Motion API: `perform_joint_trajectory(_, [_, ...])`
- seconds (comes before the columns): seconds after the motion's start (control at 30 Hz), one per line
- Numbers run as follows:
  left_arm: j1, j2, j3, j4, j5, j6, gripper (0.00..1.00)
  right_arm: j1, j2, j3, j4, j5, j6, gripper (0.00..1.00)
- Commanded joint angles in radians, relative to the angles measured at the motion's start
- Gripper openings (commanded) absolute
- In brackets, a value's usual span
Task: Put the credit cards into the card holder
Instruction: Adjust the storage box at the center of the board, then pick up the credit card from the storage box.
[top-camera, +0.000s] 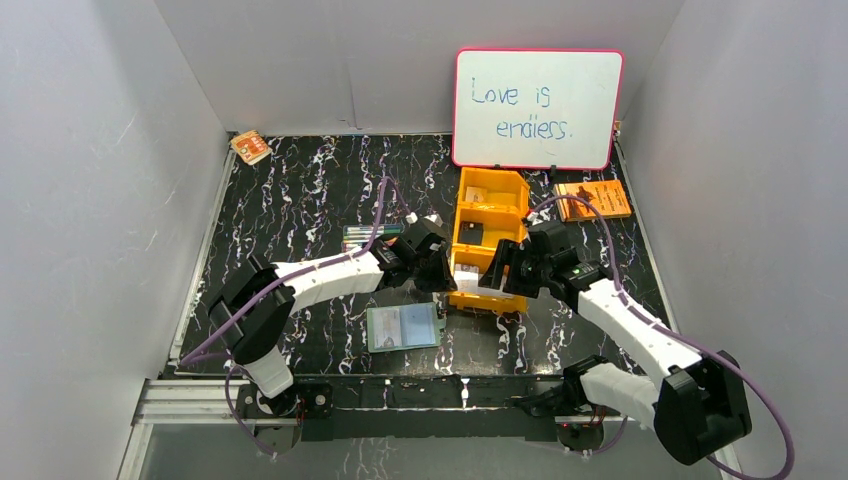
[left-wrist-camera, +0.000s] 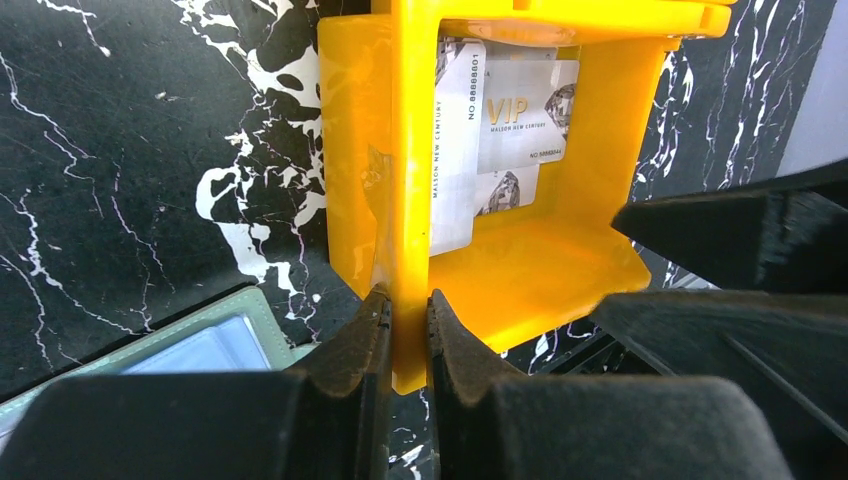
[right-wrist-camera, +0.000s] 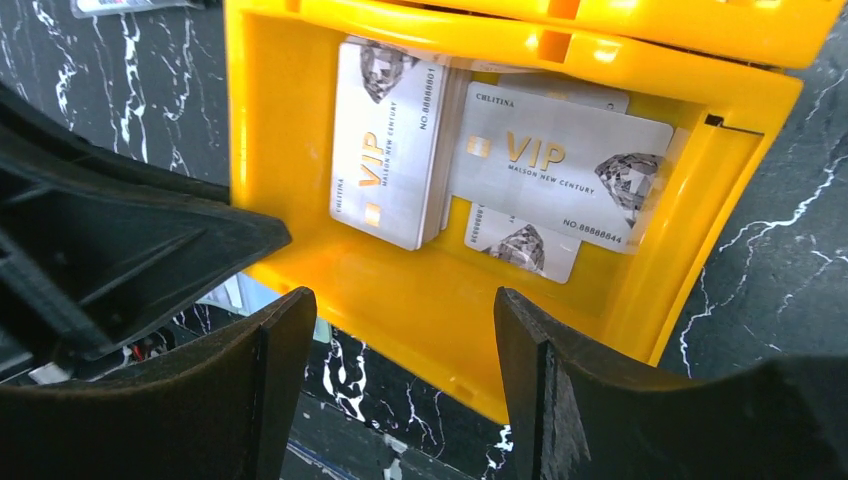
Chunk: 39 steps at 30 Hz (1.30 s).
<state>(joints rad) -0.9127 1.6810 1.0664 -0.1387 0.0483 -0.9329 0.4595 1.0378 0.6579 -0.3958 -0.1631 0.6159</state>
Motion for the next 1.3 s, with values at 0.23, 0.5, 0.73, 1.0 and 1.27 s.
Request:
perform_joint_trajectory(0.23, [-0.009, 0.016, -0.005, -0.173, -0.025, 0.136, 0.0, -0.021, 0.104, -0.061, 0.218, -0.094, 0.017, 0.73])
perform_joint_trajectory(0.5, [-0.009, 0.016, -0.005, -0.183, -0.01, 0.138, 0.0, -0.019, 0.111, -0.165, 0.35, -0.028, 0.172, 0.69])
perform_joint_trajectory(0.73, [-0.01, 0.006, -0.014, -0.178, 0.0, 0.131, 0.0, -0.021, 0.112, -0.19, 0.387, -0.005, 0.218, 0.69])
perform_joint_trajectory(1.0, [-0.009, -0.001, -0.026, -0.167, 0.011, 0.113, 0.0, -0.011, 0.187, -0.176, 0.447, -0.008, 0.237, 0.69])
perform_joint_trajectory(1.27, [-0.009, -0.003, -0.032, -0.164, 0.018, 0.109, 0.0, 0.011, 0.244, -0.166, 0.462, 0.004, 0.242, 0.66])
